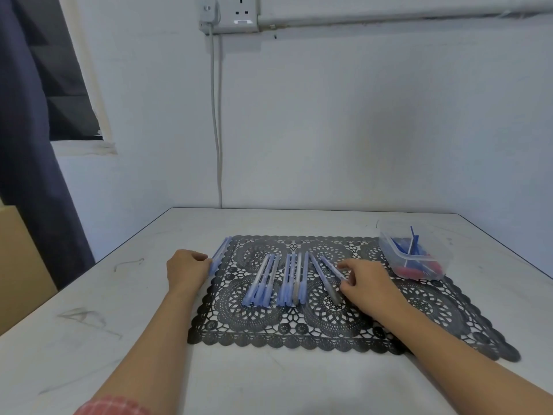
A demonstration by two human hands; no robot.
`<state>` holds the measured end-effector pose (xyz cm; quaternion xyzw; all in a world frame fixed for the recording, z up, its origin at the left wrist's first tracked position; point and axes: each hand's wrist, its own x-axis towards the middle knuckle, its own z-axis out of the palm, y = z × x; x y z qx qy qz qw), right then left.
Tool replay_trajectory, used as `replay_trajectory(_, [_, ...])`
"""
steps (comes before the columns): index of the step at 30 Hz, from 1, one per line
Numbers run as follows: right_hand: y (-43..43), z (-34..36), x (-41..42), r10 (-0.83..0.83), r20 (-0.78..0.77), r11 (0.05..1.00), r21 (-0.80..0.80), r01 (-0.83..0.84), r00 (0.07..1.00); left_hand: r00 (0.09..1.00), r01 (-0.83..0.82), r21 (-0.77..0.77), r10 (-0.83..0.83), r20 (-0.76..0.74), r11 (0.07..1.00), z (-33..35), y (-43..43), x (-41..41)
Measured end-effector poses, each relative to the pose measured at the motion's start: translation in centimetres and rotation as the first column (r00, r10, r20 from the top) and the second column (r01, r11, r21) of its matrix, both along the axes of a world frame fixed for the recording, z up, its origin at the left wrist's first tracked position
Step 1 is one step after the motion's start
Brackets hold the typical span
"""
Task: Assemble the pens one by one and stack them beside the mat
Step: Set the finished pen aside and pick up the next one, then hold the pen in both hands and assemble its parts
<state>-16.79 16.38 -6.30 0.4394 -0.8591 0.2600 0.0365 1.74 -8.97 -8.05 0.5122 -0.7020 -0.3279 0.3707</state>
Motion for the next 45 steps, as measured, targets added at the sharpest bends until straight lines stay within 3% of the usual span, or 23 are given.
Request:
replay_trajectory(4, [-0.1,0.0,-0.1,-0.039,-0.002,0.991,-0.127,0.038,0.999,1.000,-0.016,-0.057,0.016,0.001,0.998,0.3,0.4,-0.3])
replay_trajectory(9, [-0.1,0.2,0.3,0.018,0.080,0.927,-0.375,0.013,0.997,0.996,0.093,-0.297,-0.093,0.013,0.950,1.8,2.6,-1.4])
replay_trajectory(13, [0.0,0.6,0.9,0.098,0.079,0.868,-0.495,-0.046,0.992,0.955,0.288,-0.430,-0.289,0.065,0.856,3.0,6.3,-2.9])
replay_trajectory(18, [-0.1,0.9,1.5,0.210,0.171,0.819,-0.568,-0.078,0.963,0.822,0.539,-0.500,-0.553,0.136,0.678,2.8,10.7,-4.0])
replay_trajectory(23, [-0.2,0.9,2.4,0.460,0.363,0.744,-0.656,-0.128,0.810,0.690,0.677,-0.519,-0.695,0.202,0.522,2.1,12.6,-4.2])
replay_trajectory(28, [-0.2,1.0,2.9,0.529,0.453,0.708,-0.702,-0.078,0.718,0.709,0.650,-0.559,-0.675,0.204,0.514,2.2,12.5,-4.2])
replay_trajectory(34, [0.0,1.3,2.7,0.493,0.474,0.721,-0.692,-0.037,0.730,0.699,0.665,-0.567,-0.672,0.243,0.487,2.2,12.3,-3.9])
replay_trajectory(42, [0.4,1.4,1.4,0.479,0.534,0.655,-0.746,0.122,0.697,0.755,0.628,-0.540,-0.605,0.251,0.560,2.4,11.4,-3.6])
replay_trajectory(45, [0.5,1.4,1.0,0.448,0.524,0.679,-0.726,0.106,0.724,0.769,0.621,-0.503,-0.592,0.242,0.601,2.5,11.3,-3.5])
